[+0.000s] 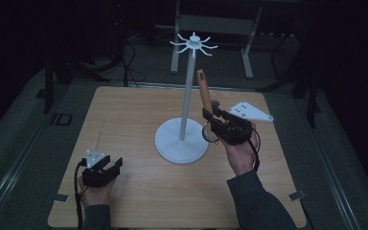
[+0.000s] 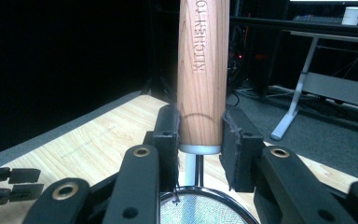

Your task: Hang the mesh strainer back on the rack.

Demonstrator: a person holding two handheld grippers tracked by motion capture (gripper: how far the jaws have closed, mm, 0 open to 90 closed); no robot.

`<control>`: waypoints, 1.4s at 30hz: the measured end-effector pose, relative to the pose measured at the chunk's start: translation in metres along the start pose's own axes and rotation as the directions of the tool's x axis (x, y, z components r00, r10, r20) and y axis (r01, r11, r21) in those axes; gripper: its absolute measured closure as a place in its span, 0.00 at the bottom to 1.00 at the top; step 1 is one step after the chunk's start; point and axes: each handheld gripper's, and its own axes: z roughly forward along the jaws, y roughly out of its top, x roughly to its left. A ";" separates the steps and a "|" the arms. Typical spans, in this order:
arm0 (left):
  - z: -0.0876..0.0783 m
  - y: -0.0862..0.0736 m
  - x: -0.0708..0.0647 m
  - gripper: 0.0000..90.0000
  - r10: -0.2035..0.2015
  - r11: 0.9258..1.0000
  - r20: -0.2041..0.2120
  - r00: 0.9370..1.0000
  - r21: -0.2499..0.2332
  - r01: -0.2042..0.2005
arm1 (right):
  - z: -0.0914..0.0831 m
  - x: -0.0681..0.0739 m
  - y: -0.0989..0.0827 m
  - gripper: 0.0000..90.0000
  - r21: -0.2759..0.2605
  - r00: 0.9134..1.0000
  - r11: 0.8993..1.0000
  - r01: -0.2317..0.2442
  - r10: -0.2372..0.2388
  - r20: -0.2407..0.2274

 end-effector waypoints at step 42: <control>0.001 0.000 -0.001 0.54 0.001 1.000 0.002 1.000 0.006 -0.001 | -0.018 -0.013 0.014 0.77 -0.135 0.997 0.988 -0.073 0.073 -0.005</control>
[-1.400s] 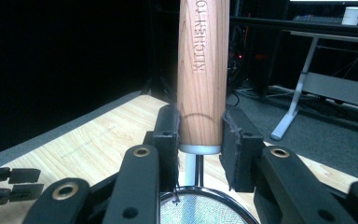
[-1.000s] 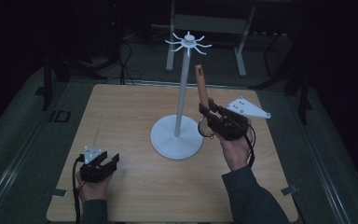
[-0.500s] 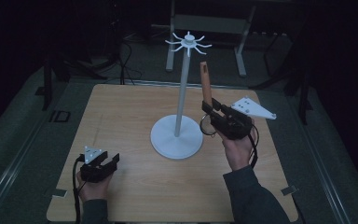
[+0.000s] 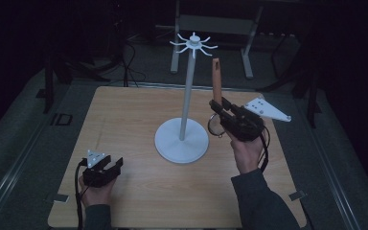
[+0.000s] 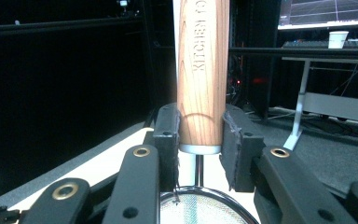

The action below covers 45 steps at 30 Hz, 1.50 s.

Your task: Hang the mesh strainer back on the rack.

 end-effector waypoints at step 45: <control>0.000 0.000 0.002 0.54 -0.008 1.000 -0.003 1.000 -0.001 0.008 | 0.034 -0.002 0.021 0.77 0.059 0.995 0.997 -0.045 0.050 -0.085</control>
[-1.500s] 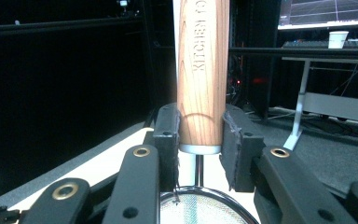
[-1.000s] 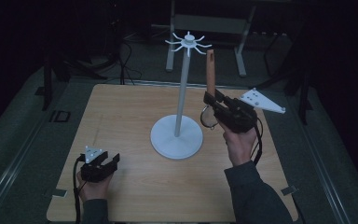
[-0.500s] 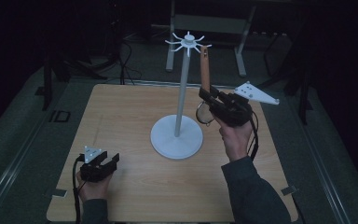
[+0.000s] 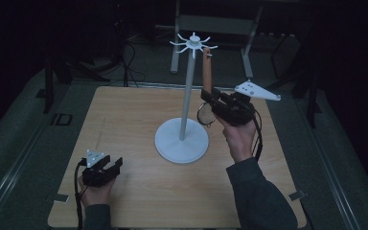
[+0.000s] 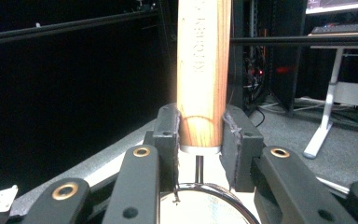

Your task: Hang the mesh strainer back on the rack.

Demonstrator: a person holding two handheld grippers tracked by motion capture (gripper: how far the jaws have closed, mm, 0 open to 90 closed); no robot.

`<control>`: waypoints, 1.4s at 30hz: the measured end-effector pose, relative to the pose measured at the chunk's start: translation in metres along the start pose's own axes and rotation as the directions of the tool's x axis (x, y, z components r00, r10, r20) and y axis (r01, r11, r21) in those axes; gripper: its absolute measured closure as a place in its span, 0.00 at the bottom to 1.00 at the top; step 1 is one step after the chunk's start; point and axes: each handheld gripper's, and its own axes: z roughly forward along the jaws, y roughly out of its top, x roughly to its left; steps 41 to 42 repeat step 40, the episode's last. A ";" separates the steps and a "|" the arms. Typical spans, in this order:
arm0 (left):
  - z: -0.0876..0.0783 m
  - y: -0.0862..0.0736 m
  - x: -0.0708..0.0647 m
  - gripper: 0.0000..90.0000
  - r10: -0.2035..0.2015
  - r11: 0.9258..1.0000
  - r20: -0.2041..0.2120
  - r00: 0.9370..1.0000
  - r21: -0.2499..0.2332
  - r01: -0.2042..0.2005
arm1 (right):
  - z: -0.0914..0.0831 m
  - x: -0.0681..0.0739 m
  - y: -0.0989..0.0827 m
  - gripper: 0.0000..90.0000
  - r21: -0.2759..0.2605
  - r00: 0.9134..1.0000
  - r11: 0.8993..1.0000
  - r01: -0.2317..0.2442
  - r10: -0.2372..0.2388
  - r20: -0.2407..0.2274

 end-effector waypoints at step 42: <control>0.000 0.000 0.001 0.52 0.005 1.000 -0.008 1.000 -0.008 -0.005 | -0.005 -0.004 -0.040 0.39 0.251 0.978 0.960 0.123 -0.161 0.133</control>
